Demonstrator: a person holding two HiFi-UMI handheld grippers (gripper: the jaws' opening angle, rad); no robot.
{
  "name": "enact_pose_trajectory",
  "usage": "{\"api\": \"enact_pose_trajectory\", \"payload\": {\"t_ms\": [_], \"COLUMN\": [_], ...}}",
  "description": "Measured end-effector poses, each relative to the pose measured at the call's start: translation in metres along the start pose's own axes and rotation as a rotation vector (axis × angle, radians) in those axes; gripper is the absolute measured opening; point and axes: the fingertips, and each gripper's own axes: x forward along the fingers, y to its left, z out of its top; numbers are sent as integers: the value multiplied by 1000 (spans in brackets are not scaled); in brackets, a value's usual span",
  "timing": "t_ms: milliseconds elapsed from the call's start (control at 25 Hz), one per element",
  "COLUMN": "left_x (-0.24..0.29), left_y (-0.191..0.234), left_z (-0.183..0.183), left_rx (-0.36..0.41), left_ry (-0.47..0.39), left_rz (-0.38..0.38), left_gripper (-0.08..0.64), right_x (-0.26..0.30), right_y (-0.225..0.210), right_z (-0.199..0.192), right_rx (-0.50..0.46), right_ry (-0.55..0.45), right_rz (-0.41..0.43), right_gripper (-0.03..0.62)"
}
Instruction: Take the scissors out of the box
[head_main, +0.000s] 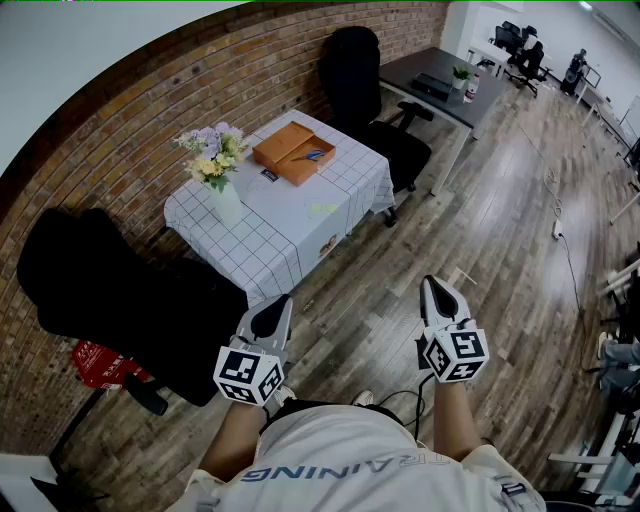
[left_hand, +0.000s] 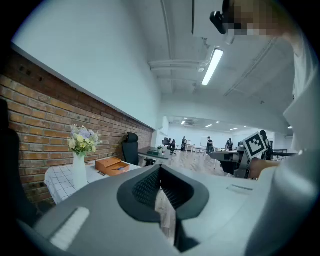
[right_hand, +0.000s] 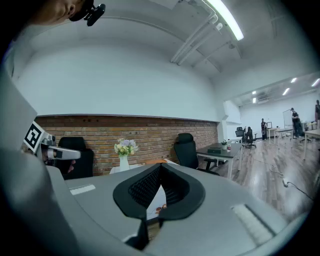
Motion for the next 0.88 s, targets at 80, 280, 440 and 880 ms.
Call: {"api": "enact_pose_trajectory", "payload": {"t_ms": [80, 280, 440, 880], "left_x": [0, 2, 4, 26], "left_y": [-1, -5, -7, -51], "left_z": [0, 1, 0, -16], "left_rx": [-1, -1, 3, -1], "left_ry": [3, 5, 12, 42], "left_rz": [3, -1, -1, -18], "left_gripper": [2, 2, 2, 2], "right_x": [-2, -1, 0, -28], "right_y": [-3, -3, -2, -42], "right_z": [-1, -6, -9, -25], "right_rx": [3, 7, 13, 52], "right_ry": [3, 16, 21, 8], "right_rz": [-4, 6, 16, 29], "right_gripper": [12, 13, 14, 14]}}
